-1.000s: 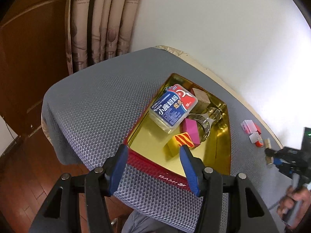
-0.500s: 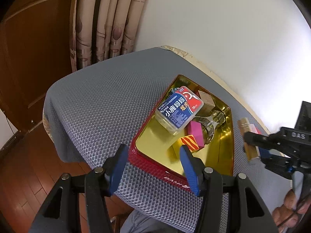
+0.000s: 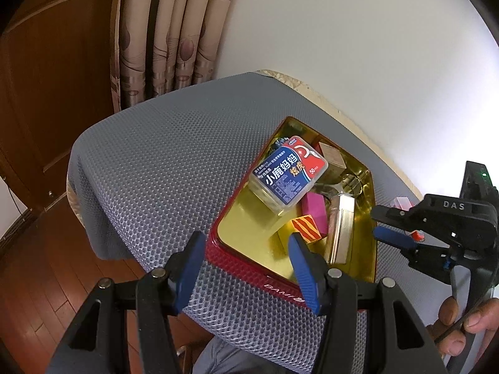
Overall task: Organize rigid objects
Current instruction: 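Lower the gold lighter case into the tin and open the right gripper, then move the left gripper to the black-and-white chevron block and grasp it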
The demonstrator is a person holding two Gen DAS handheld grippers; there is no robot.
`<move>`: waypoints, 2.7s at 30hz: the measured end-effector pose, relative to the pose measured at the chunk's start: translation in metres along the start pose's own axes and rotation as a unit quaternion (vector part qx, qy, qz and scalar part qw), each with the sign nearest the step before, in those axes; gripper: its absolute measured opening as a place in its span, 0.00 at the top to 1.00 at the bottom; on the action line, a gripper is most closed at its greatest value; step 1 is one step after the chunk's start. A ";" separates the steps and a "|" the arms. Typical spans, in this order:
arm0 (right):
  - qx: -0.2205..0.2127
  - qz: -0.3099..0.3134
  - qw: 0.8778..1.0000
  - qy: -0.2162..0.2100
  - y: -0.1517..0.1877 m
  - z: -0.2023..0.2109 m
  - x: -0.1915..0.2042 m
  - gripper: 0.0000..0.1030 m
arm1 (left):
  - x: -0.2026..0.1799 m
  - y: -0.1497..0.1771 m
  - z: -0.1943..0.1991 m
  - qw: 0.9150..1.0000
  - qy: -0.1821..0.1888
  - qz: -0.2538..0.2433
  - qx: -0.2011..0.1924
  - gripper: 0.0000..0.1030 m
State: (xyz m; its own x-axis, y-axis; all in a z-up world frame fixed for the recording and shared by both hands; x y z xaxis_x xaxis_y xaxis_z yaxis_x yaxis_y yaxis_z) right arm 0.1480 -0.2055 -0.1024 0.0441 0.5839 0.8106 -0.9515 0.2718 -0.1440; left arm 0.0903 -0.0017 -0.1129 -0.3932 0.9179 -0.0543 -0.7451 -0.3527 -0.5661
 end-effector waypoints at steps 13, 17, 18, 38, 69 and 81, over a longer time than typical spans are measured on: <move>-0.160 0.152 0.894 0.390 0.009 0.188 -0.162 0.60 | -0.021 0.010 0.006 0.999 -0.001 -0.051 -0.014 0.45; -0.187 0.113 0.873 0.436 0.007 0.236 -0.218 0.45 | -0.046 0.021 0.015 0.994 0.008 -0.103 -0.031 0.45; -0.196 0.099 0.871 0.439 0.007 0.247 -0.231 0.44 | -0.053 0.024 0.018 0.992 0.011 -0.118 -0.034 0.45; -0.223 0.091 0.906 0.347 0.018 0.260 -0.257 0.20 | -0.343 0.022 -0.026 0.969 0.110 -0.181 0.131 0.45; -0.222 0.110 0.925 0.289 0.015 0.265 -0.258 0.20 | -0.389 0.031 -0.107 0.978 0.054 -0.076 0.189 0.68; -0.210 0.108 0.926 0.296 0.013 0.261 -0.261 0.20 | -0.316 0.071 -0.038 0.968 0.115 -0.133 0.178 0.68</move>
State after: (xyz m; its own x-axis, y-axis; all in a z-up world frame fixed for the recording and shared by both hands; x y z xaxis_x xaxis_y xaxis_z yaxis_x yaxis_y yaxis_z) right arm 0.0442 -0.5544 -0.1679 0.1436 0.9422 0.3026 -0.7603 0.3008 -0.5758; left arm 0.1819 -0.3105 -0.1670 -0.0622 0.9867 -0.1502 -0.9584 -0.1010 -0.2670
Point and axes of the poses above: each gripper's, at about its wrist camera, not at the fingertips, and z roughly against the way its jaws point, x to its left, y to its underside, the point moved 7 cm from there along -z, roughly the way its jaws point, and after that the axes turned 15 degrees about -y, right-handed, at the moved point
